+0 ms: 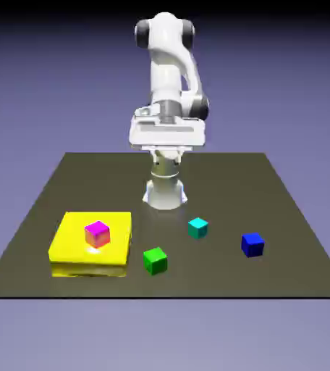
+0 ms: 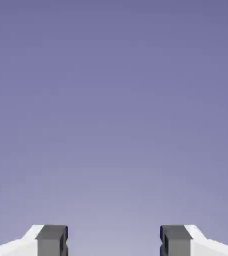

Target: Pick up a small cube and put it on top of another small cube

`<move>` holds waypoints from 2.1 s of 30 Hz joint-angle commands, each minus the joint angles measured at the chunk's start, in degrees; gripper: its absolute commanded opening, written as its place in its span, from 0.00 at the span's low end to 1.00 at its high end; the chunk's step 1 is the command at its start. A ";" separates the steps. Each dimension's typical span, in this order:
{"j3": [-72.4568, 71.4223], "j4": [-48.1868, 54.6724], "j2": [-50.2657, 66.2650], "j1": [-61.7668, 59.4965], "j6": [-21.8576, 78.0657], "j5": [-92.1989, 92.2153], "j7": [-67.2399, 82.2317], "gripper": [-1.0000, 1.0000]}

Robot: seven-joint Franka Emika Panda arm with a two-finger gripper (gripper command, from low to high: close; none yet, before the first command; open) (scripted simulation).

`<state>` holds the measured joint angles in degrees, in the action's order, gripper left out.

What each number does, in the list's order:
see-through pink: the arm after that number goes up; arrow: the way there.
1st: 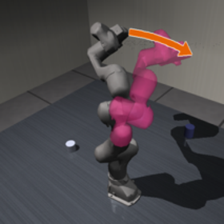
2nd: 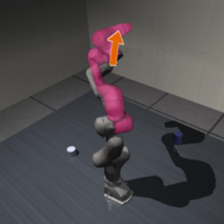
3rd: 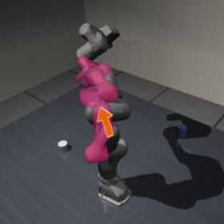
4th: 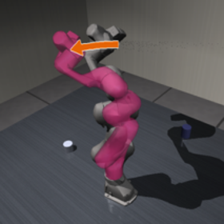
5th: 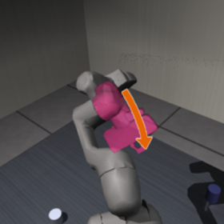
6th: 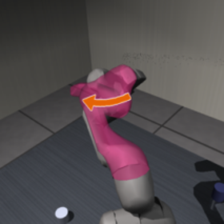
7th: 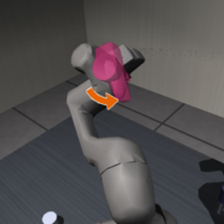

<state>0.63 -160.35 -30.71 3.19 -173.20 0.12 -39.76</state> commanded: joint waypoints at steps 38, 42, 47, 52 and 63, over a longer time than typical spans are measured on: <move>10.77 14.83 47.28 51.09 12.33 4.95 59.08 0.00; 15.87 14.38 39.87 50.97 18.97 1.41 58.70 0.00; 26.26 16.75 33.24 41.24 26.68 -3.45 64.40 0.00; 36.64 19.11 26.61 31.51 34.40 -8.32 70.10 0.00; 47.48 19.14 27.51 19.29 34.32 -5.95 82.28 0.00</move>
<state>48.09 -141.21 -3.21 22.61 -138.81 -5.82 42.53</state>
